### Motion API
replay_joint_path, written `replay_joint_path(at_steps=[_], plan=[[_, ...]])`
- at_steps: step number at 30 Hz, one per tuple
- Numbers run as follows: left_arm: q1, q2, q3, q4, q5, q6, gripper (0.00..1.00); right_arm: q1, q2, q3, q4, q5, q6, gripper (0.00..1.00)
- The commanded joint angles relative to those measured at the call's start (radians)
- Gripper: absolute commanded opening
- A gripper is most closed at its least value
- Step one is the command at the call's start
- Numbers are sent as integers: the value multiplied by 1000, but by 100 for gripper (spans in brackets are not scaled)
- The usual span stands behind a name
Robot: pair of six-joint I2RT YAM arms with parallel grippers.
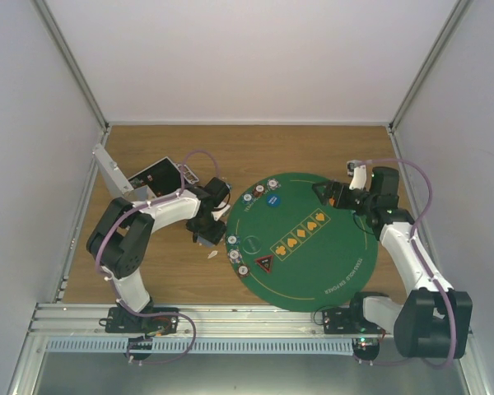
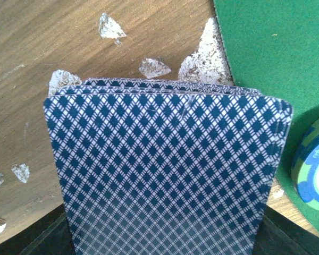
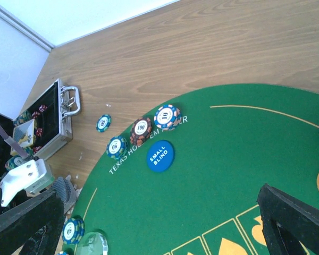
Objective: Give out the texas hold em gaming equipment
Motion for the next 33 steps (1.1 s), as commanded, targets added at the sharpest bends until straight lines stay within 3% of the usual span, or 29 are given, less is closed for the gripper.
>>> replay_joint_path(at_steps=[1,5,9,24,33], plan=[[3,10,13,9,-15,4,75,6,8,30,27,-8,14,100],[5,16,16,10,-12,8,84,6,17,33,30,-5,22,100],[8,25,17,13,-11,15,85,6,20,38,34,1,34,100],[13,8,7,7,-4,29,64,6,75,83,-29,-1,19,100],[12,-28,0,3,0,33,59,6,114,111,-84,-16,-10,100]])
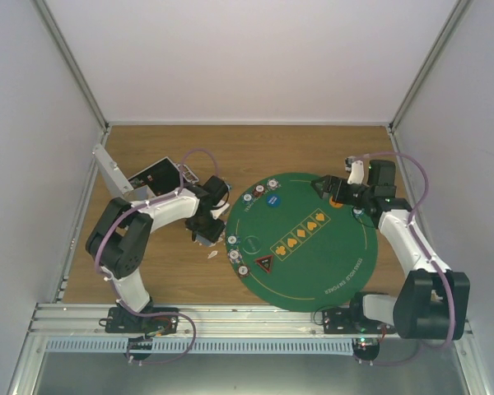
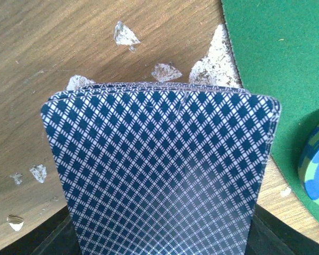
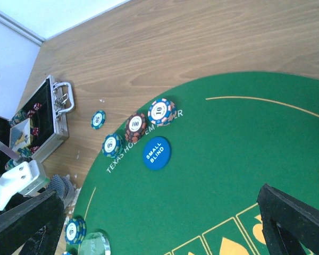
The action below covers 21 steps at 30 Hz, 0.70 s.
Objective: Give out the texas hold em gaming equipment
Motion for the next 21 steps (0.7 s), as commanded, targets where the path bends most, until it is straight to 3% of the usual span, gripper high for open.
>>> replay_joint_path(at_steps=[1,12,21], plan=[[2,-32,-9,9,7,9,59,6,2,28,-38,-10,-27,100],[-3,-136,41,-16,10,20,59,26,114,162,-222,-42,-118,100],[-97,-239,80,18,195,94,60,160,212,251,-413,-154,-143,100]])
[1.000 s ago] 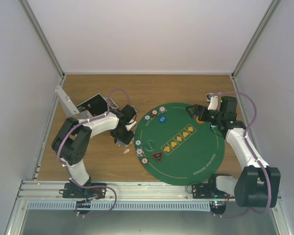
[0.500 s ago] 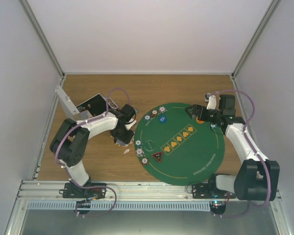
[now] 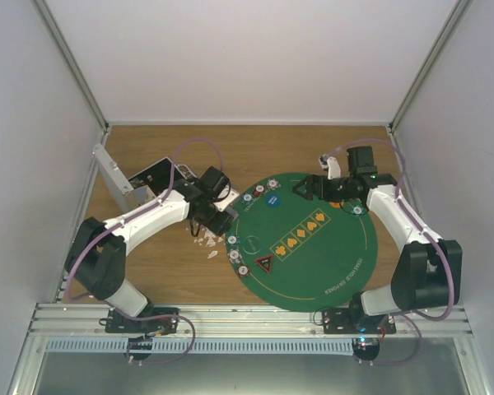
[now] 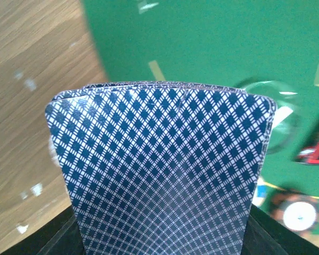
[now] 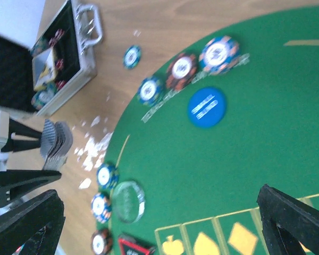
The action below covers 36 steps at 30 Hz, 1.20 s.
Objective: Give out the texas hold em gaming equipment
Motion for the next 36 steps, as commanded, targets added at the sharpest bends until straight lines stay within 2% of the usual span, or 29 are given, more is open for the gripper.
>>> replay_joint_path(at_steps=[1,7,13,20,30,36], plan=[[-78,-68,41,34,123,58,60,66,32,24,-138,-107,-27,100],[-182,-72,47,79,144,79,60,137,47,2,-208,-195,-28,100],[-256,-58,31,104,105,124,60,171,53,-57,-161,-336,10,100],[-291,-59,15,105,57,165,60,213,82,-110,-144,-366,25,98],[-319,-63,3,116,59,187,60,262,122,-103,-127,-407,65,94],[-336,-60,0,111,53,189,60,282,161,-112,-106,-391,75,85]])
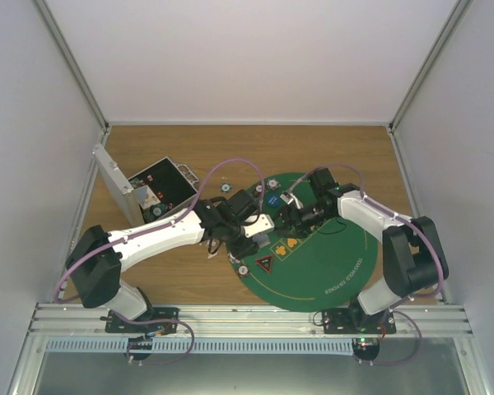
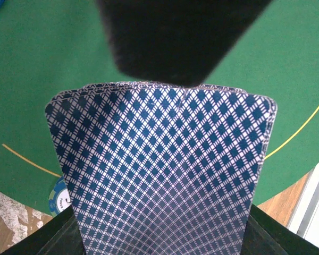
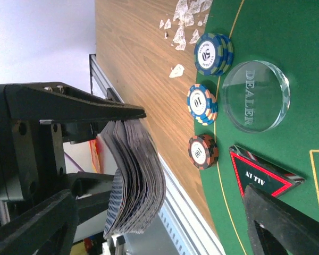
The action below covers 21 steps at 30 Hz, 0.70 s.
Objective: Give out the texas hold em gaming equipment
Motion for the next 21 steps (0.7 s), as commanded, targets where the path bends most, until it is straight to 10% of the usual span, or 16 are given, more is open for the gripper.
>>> replay_joint_path(at_steps=[1,21], plan=[[-17,-8,-7,41,-5,21,59,28,39,-7,26,-15,24,83],[-22,-7,0,37,-3,26,59,114,75,-5,30,83,61,64]])
